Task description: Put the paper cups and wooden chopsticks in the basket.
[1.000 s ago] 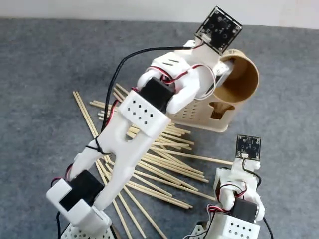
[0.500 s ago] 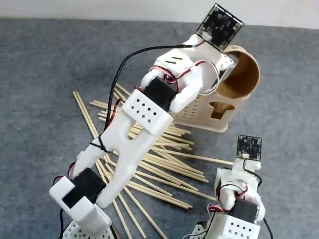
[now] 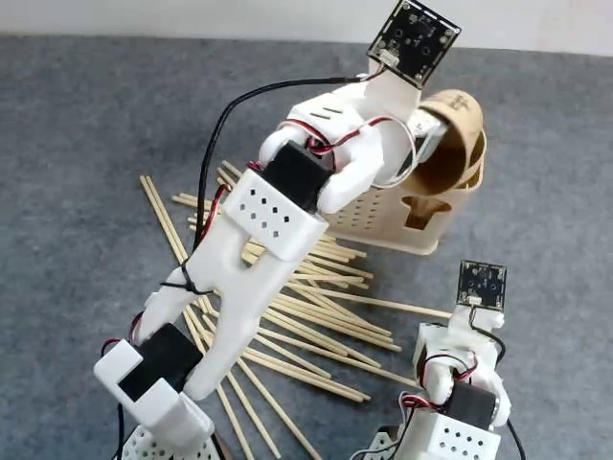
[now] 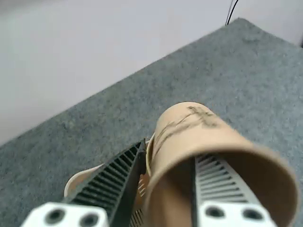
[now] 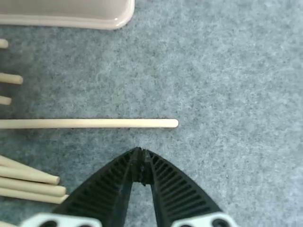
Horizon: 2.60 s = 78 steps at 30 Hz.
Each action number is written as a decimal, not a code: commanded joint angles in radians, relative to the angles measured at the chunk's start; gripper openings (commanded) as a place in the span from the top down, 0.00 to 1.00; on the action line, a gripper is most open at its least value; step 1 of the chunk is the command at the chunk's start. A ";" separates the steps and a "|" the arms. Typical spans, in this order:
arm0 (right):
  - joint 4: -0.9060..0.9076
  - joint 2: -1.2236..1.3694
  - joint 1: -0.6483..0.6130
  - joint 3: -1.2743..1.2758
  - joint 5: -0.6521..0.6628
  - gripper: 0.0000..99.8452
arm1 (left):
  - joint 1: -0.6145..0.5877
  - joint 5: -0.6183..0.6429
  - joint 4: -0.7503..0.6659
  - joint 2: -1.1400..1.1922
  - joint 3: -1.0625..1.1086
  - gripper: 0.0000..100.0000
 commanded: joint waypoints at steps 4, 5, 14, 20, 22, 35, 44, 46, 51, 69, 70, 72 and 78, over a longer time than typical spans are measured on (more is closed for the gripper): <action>-0.010 -0.012 0.012 0.119 0.002 0.99 | 0.013 0.005 0.044 -0.016 -0.073 0.84; -0.010 -0.012 0.012 0.119 0.002 0.99 | 0.012 0.005 0.043 -0.015 -0.073 0.83; -0.010 -0.012 0.012 0.119 0.002 0.99 | 0.012 0.009 -0.100 -0.021 -0.074 0.84; -0.010 -0.012 0.012 0.119 0.002 0.99 | 0.031 0.009 -0.209 -0.012 -0.070 0.84; -0.010 -0.012 0.012 0.119 0.002 0.99 | 0.036 0.009 -0.210 -0.010 -0.067 0.84; -0.010 -0.012 0.012 0.119 0.002 0.99 | 0.024 0.005 -0.002 -0.036 -0.073 0.84; -0.010 -0.012 0.012 0.119 0.002 0.99 | 0.047 -0.009 0.075 -0.094 -0.073 0.93; -0.010 -0.012 0.012 0.119 0.002 0.99 | 0.048 -0.044 0.075 -0.094 -0.073 0.94; -0.010 -0.012 0.012 0.119 0.002 0.99 | 0.051 -0.052 0.075 -0.093 -0.071 0.94; -0.010 -0.012 0.012 0.119 0.002 0.99 | 0.050 -0.046 0.103 -0.104 -0.076 0.94; -0.010 -0.012 0.012 0.119 0.002 0.99 | 0.053 -0.046 0.123 -0.105 -0.088 0.94; -0.010 -0.012 0.012 0.119 0.002 0.99 | 0.062 -0.044 0.186 -0.104 -0.140 0.94; -0.010 -0.012 0.012 0.119 0.002 0.99 | 0.101 -0.044 0.311 -0.094 -0.268 0.94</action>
